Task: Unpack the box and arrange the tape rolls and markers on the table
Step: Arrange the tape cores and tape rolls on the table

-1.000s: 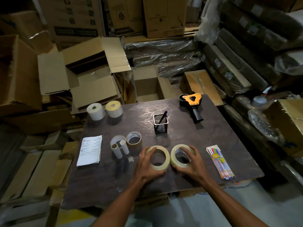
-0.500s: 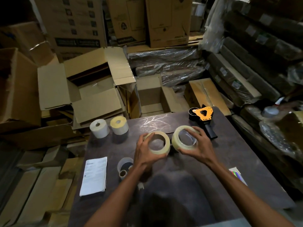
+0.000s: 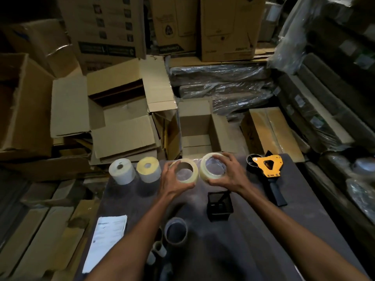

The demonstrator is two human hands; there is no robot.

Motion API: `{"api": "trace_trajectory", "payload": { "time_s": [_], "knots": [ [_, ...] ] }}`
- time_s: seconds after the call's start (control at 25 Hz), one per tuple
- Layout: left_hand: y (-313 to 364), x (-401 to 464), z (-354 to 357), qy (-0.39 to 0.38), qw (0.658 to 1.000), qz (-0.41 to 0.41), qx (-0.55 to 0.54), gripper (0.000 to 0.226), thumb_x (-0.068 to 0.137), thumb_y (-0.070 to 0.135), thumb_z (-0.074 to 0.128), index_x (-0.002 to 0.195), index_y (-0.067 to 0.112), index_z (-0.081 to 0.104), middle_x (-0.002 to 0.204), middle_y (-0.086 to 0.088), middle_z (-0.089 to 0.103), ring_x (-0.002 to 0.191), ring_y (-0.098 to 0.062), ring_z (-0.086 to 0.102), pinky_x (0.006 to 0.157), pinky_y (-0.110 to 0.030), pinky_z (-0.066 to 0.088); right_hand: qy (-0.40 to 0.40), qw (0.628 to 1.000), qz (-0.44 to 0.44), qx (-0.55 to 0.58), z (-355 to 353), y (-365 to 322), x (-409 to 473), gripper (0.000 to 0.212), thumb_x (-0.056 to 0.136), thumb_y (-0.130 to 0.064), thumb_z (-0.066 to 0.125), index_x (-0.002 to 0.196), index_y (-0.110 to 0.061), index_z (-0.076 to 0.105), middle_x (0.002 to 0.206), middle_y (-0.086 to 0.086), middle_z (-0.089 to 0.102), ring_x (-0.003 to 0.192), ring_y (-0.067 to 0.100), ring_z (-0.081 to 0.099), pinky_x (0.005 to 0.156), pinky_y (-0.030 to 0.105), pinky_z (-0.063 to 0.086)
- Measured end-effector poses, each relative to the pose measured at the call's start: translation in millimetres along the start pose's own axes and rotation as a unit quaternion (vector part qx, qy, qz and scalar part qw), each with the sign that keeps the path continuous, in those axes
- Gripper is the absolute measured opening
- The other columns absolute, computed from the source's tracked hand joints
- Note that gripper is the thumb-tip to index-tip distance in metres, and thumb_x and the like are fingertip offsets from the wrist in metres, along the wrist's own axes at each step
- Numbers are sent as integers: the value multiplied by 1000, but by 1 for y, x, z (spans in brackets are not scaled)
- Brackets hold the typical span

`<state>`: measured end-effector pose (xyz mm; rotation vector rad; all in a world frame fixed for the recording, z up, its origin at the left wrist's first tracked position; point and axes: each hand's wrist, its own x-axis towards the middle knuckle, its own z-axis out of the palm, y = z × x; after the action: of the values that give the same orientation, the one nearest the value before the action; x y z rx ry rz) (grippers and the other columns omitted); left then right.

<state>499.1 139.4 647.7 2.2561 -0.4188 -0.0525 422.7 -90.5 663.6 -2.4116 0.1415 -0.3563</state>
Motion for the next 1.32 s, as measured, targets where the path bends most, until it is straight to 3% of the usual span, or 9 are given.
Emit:
{"api": "trace_trajectory", "payload": {
  "time_s": [0.16,0.32,0.48,0.72,1.12,1.32],
  "knots": [
    [-13,28,19,-2,998,-62,11,93,54,51,84,135,29,44,133,6,39,121,-11,40,98,-24,31,-56,998,10,-13,21,32,44,95,50,-64,84,133,-33,50,132,-6,41,114,11,50,94,26,49],
    [-23,48,43,-6,995,-96,17,99,47,53,82,135,26,46,131,3,42,120,-16,46,101,-30,42,-85,995,47,-20,35,61,66,103,51,-63,84,140,-30,44,135,-3,39,115,16,51,95,31,48],
    [-25,58,58,-3,995,-95,30,93,52,43,85,134,20,49,131,0,44,121,-18,47,100,-23,38,-127,989,71,-26,48,84,76,106,53,-59,84,143,-31,36,136,-2,37,118,17,48,99,35,48],
    [-39,76,72,26,996,-89,17,87,50,48,82,129,24,52,126,5,47,117,-14,49,98,-19,35,-126,988,94,-10,65,103,84,109,49,-55,85,144,-26,38,132,0,36,119,21,49,102,31,45],
    [-63,83,88,10,994,-112,9,94,50,54,80,134,25,47,128,6,41,120,-15,48,102,-36,46,-104,989,106,21,79,106,81,106,52,-54,86,142,-27,38,137,-3,31,123,17,43,103,28,42],
    [-63,82,86,-14,992,-124,15,113,51,51,85,146,22,31,145,-1,34,136,-21,36,112,-42,37,-129,985,117,11,78,107,80,117,51,-53,88,148,-30,27,145,-2,27,131,20,39,108,30,38]
  ]
}}
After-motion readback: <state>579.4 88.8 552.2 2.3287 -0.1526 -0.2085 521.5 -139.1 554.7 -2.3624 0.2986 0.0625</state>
